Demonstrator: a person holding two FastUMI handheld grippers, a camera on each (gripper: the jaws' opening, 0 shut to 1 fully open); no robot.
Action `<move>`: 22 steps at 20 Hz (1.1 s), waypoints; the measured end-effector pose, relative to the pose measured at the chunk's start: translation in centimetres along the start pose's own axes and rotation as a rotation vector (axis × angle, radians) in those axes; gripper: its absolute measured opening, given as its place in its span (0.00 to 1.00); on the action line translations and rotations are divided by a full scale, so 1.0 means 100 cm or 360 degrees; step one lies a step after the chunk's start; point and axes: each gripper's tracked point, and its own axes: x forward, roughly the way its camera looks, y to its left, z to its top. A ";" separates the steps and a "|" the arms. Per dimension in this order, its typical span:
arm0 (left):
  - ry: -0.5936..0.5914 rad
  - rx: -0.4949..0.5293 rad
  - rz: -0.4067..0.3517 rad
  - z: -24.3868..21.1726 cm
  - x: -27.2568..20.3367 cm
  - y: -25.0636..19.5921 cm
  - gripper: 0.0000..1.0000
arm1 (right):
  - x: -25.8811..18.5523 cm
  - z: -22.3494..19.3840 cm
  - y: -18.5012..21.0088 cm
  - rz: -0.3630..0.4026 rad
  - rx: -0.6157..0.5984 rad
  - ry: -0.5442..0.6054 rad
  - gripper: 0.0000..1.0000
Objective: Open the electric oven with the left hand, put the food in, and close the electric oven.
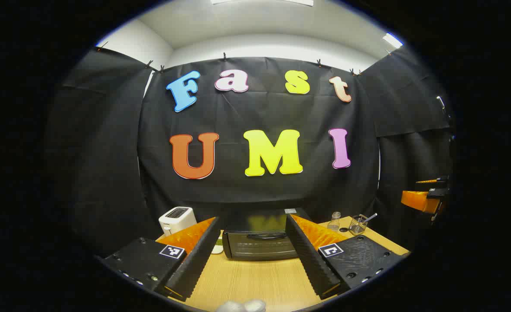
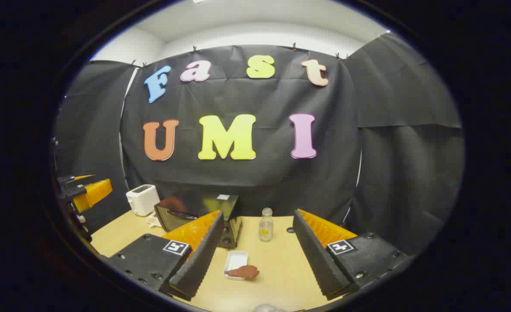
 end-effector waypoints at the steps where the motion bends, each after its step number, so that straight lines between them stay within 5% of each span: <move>1: -0.0001 -0.0001 0.0000 0.000 0.001 0.000 0.96 | 0.001 0.000 -0.001 -0.0002 -0.0003 -0.0003 0.96; 15: -0.0002 0.0008 -0.0049 -0.015 0.051 -0.020 0.96 | 0.017 -0.005 -0.010 -0.0026 -0.0020 0.0037 0.97; 22: 0.0053 -0.0034 -0.0141 -0.045 0.120 -0.050 0.96 | -0.008 -0.009 -0.044 -0.0171 -0.0034 0.0077 0.96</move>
